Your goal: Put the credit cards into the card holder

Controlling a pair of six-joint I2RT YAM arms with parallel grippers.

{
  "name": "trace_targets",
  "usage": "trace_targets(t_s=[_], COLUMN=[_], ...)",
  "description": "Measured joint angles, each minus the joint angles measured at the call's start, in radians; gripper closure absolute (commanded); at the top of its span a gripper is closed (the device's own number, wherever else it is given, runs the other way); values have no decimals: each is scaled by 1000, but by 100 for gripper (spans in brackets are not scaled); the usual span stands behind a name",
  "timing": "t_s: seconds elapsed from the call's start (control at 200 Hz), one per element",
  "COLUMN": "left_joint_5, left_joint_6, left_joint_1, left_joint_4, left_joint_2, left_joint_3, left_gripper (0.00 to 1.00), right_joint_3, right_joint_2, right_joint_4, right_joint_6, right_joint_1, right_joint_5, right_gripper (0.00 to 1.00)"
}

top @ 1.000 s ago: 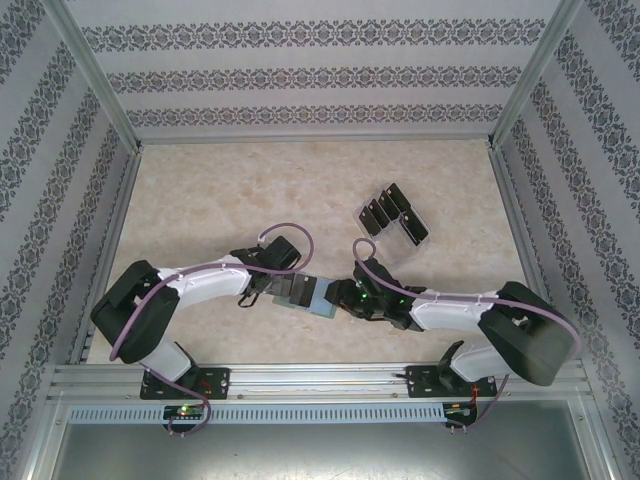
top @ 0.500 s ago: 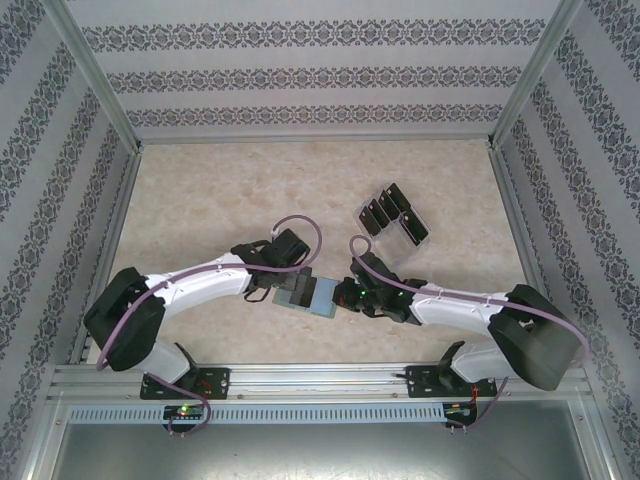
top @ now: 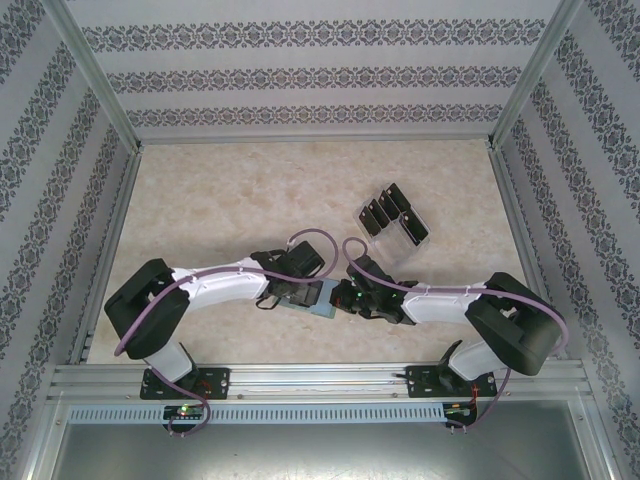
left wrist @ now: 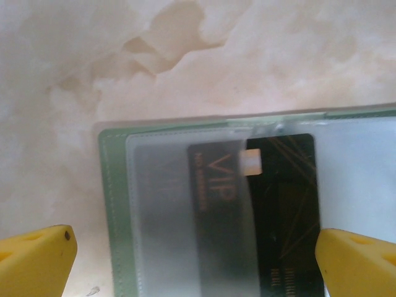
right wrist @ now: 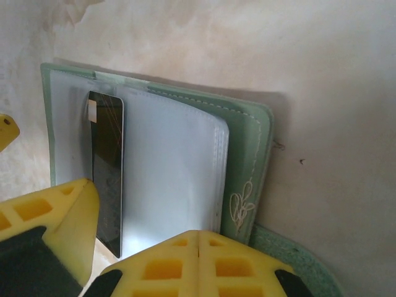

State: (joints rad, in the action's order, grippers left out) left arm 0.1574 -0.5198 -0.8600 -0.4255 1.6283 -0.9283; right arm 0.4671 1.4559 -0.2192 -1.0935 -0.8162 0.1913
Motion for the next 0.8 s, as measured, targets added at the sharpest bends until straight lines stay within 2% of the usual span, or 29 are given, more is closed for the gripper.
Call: trace_targets(t_s=[0.425, 0.799], left_joint_5=[4, 47], left_joint_6=[-6, -13], left_joint_1=[-11, -16], left_joint_4=[28, 24], left_joint_2=[62, 50], left_joint_3=[0, 3], left_gripper=[0, 0], right_joint_3=[-12, -14], right_joint_2=[0, 0], right_joint_4=[-21, -24], right_joint_6=[-3, -7], right_joint_1=[0, 0], right_joint_5=[0, -1], right_gripper=[100, 100])
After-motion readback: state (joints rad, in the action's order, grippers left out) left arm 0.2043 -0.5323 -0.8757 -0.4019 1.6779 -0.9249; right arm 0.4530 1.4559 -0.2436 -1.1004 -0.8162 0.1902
